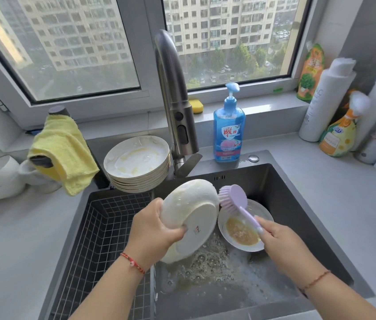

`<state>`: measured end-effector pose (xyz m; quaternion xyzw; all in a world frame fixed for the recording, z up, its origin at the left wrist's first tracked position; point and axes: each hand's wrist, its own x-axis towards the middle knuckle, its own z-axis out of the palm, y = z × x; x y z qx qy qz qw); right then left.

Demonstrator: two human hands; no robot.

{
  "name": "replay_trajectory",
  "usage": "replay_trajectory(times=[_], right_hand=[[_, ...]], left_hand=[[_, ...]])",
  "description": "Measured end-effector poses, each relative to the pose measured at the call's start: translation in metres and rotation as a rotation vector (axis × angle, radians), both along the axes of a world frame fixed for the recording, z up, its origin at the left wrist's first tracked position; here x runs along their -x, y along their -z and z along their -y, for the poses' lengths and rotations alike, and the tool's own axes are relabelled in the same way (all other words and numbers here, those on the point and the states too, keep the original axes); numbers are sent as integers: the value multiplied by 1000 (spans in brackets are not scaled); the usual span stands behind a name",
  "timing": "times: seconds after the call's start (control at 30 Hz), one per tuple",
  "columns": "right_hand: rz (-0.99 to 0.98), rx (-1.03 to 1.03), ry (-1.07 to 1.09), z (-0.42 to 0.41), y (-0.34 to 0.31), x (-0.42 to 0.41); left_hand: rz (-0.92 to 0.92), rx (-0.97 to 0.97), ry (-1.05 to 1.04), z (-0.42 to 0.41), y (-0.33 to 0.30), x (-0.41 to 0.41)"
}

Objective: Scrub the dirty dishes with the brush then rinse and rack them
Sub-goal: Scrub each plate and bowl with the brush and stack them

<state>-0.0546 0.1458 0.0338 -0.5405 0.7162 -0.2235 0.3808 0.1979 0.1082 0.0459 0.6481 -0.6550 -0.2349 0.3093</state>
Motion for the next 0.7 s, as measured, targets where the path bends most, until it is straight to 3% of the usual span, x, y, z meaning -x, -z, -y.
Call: replay_trajectory(times=[0.13,0.33,0.53,0.7], right_hand=[[127,29,45,-4,2,4],[159,10,77,-4,7,6],[124,-36,94,-4,16,6],[135,-34,110,-6,16,5]], left_hand=[[189,164,72,-13,-14,-13],[594,501,266,-31,-32,-43],[741,848,284,-36,-51,-75],[830,905,267,-11,-52,-91]])
